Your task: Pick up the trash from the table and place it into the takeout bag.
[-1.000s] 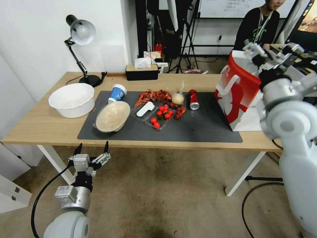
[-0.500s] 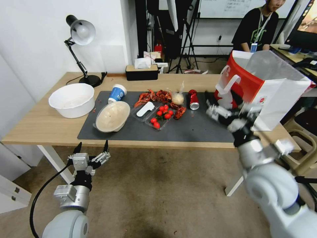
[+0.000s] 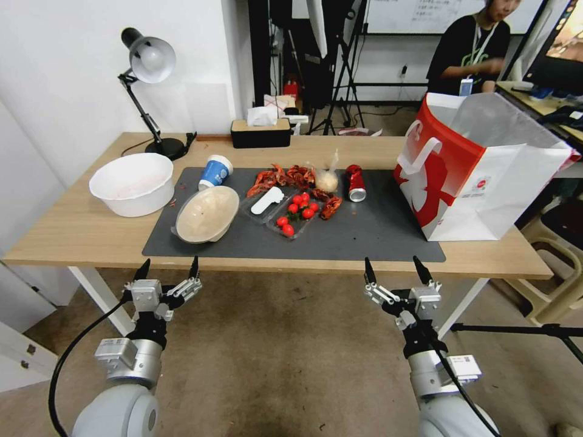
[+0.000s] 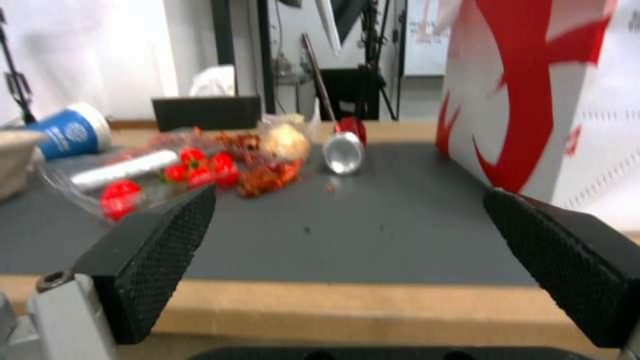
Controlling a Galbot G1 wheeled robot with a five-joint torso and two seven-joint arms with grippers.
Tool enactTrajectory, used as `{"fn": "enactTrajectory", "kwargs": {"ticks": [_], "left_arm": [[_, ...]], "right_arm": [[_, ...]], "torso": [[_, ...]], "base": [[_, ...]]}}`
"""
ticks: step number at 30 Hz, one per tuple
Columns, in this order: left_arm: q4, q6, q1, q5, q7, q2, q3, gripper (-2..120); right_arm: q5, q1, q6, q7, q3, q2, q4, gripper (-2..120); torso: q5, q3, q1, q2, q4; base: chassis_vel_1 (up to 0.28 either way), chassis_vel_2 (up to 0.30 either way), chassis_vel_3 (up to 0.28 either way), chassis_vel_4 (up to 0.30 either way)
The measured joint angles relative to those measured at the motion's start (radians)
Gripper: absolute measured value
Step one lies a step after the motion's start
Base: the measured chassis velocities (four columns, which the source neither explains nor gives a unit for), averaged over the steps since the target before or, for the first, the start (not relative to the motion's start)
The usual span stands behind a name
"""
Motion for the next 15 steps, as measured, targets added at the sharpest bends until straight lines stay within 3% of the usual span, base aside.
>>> {"fn": "enactTrajectory", "kwargs": {"ticks": [9,15], "left_arm": [[0.014,-0.006,-0.002,-0.001,-0.001,0.007,-0.002,100],[0.024,-0.007,-0.009,-0.001,-0.001,0.004,0.001,100]], "right_arm": [[0.003,0.019,-0.020,0.017,-0.016,0.010,-0.021,100],[0.062,0.094,-0.082,0.046,-0.026,-0.002,-0.022,100]], "torso": [[0.0000,0.000,0.000,0.000,0.0000],[0.0000,0.000,0.000,0.000,0.0000]], "base": [[0.000,0.000,0.000,0.000],[0.000,0.000,0.000,0.000]]}}
